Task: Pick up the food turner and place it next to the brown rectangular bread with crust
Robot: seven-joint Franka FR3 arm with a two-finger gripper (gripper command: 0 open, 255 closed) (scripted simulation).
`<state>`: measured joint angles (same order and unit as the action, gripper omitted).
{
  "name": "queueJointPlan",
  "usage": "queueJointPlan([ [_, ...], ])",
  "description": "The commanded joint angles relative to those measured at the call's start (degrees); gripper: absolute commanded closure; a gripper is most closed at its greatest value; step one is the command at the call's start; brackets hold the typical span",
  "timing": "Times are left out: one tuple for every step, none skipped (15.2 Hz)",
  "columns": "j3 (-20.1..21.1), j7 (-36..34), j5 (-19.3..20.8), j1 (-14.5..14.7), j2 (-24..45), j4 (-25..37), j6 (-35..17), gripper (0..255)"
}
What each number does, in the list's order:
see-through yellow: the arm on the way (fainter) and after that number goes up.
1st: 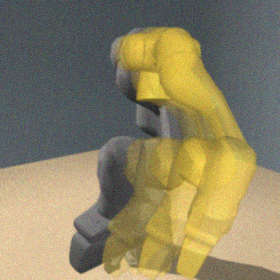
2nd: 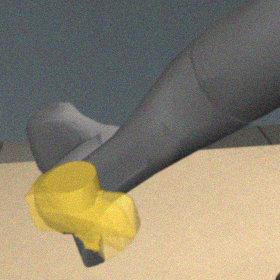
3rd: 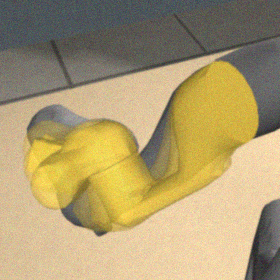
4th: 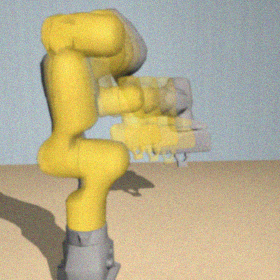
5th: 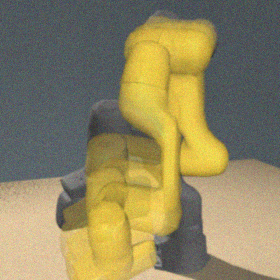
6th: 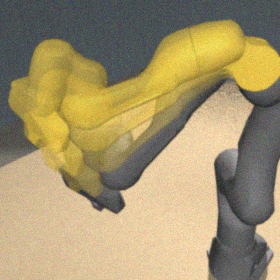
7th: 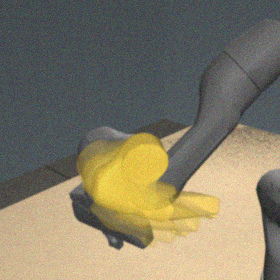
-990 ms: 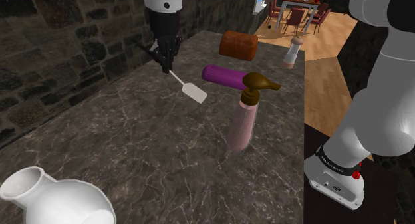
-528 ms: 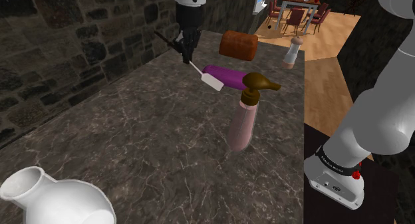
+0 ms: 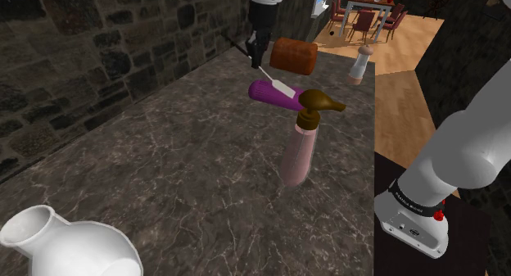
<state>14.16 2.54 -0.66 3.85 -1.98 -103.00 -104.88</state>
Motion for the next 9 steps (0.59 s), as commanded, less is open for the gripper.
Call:
queueJointPlan([
  [-1.6,3.2,-0.6,-1.4,-1.7,-2.0,-0.3,255],
  [-2.3,4.7,-0.7,-2.1,-2.2,-2.6,-0.4,255],
  [-3.1,6.1,-0.9,-2.7,-2.7,-3.2,-0.4,255],
  [-3.9,7.5,-1.0,-3.3,-3.1,-3.7,-0.5,255],
  [-4.6,8.9,-1.1,-3.9,-3.5,-4.1,-0.5,255],
  [-5.4,10.3,-1.1,-4.6,-3.8,-4.4,-0.5,255],
  [-6.2,11.7,-1.2,-5.2,-4.0,-4.7,-0.5,255],
  [-7.0,13.1,-1.2,-5.8,-4.2,-4.9,-0.5,255],
  [-7.7,14.5,-1.2,-6.4,-4.4,-5.0,-0.5,255],
])
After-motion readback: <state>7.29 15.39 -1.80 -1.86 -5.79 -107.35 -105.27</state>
